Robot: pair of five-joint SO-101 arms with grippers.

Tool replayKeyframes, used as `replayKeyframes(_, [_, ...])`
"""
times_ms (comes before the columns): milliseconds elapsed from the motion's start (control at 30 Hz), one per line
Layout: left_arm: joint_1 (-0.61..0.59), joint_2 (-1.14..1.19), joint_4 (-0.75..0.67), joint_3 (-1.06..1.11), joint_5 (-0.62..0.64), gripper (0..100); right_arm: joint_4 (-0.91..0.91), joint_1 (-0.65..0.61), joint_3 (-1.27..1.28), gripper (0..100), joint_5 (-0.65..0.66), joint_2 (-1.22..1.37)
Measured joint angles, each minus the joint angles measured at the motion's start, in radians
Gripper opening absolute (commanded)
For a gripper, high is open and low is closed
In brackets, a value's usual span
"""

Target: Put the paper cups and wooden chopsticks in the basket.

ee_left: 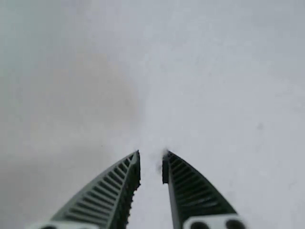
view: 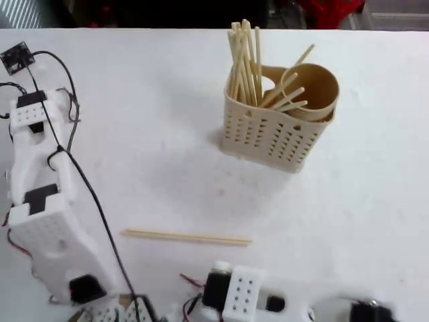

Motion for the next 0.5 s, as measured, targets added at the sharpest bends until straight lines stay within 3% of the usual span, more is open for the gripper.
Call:
replayKeyframes(200, [0.0,0.0,0.0,0.0,0.0,10,-0.041,-0.028,-0.003,4.1,0.0,0.084])
replayKeyframes(300, [0.0,0.0,0.0,0.0,0.0,10,0.002,0.017,-0.055,4.1,0.003,0.089])
replayKeyframes(500, [0.0,0.0,0.0,0.0,0.0,10,0.115,0.347,-0.222,4.2,0.003,0.091])
